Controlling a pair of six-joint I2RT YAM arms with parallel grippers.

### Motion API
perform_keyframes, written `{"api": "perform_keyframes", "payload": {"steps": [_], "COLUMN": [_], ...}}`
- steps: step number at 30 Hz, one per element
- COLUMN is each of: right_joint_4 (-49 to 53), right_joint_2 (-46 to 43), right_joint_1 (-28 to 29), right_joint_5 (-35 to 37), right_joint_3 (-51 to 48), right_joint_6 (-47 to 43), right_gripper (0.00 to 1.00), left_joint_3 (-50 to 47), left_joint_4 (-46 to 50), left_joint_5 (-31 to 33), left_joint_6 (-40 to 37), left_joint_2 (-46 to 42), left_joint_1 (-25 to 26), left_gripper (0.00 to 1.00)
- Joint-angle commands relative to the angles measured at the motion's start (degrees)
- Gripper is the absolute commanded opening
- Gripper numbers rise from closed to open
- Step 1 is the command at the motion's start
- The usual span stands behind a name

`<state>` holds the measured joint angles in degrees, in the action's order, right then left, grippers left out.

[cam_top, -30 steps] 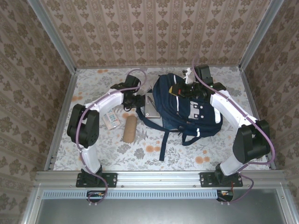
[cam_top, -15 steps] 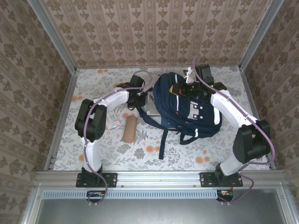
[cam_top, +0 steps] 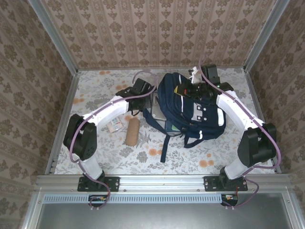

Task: Pack the student bag
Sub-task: Adjust the student bag at the center of the table.

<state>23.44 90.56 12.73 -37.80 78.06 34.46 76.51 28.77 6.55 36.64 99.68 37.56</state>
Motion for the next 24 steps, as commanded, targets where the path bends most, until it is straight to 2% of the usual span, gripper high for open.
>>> {"api": "perform_keyframes", "payload": {"steps": [1,8,11,14,15,20,24], "right_joint_4": [-2.4,-1.73,-2.34,-3.08,-3.25,-4.28,-4.87], "right_joint_2": [0.64,1.57,1.46,0.87,0.59,-0.53,-1.28], "right_joint_1": [-1.05,-1.15,-1.04,-1.02,-0.98,-0.9,-0.49], "right_joint_5": [-0.95,-2.06,-2.79,-3.07,-3.07,-3.4,-3.62], "right_joint_3": [4.1,4.77,4.2,3.27,2.91,1.16,0.05], "right_joint_6": [-2.67,-3.98,-3.39,-2.86,-2.73,-2.16,-1.93], "right_gripper": [0.03,0.03,0.03,0.03,0.03,0.03,0.04], "left_joint_3": [-3.4,-8.12,-8.23,-7.87,-7.88,-9.69,-14.89], "left_joint_4": [-1.06,-2.23,0.45,2.87,3.76,7.61,8.69], "left_joint_5": [-3.47,-3.39,-1.71,-0.14,0.52,2.85,3.25], "left_joint_6": [7.07,12.31,11.66,10.11,9.75,7.35,6.21], "left_joint_2": [-2.3,-4.04,-4.73,-6.97,-8.01,-12.8,-17.15], "left_joint_1": [3.73,8.18,7.58,5.82,4.99,-0.01,-5.43], "left_gripper": [0.0,0.0,0.1,0.44,0.51,0.55,0.56]}}
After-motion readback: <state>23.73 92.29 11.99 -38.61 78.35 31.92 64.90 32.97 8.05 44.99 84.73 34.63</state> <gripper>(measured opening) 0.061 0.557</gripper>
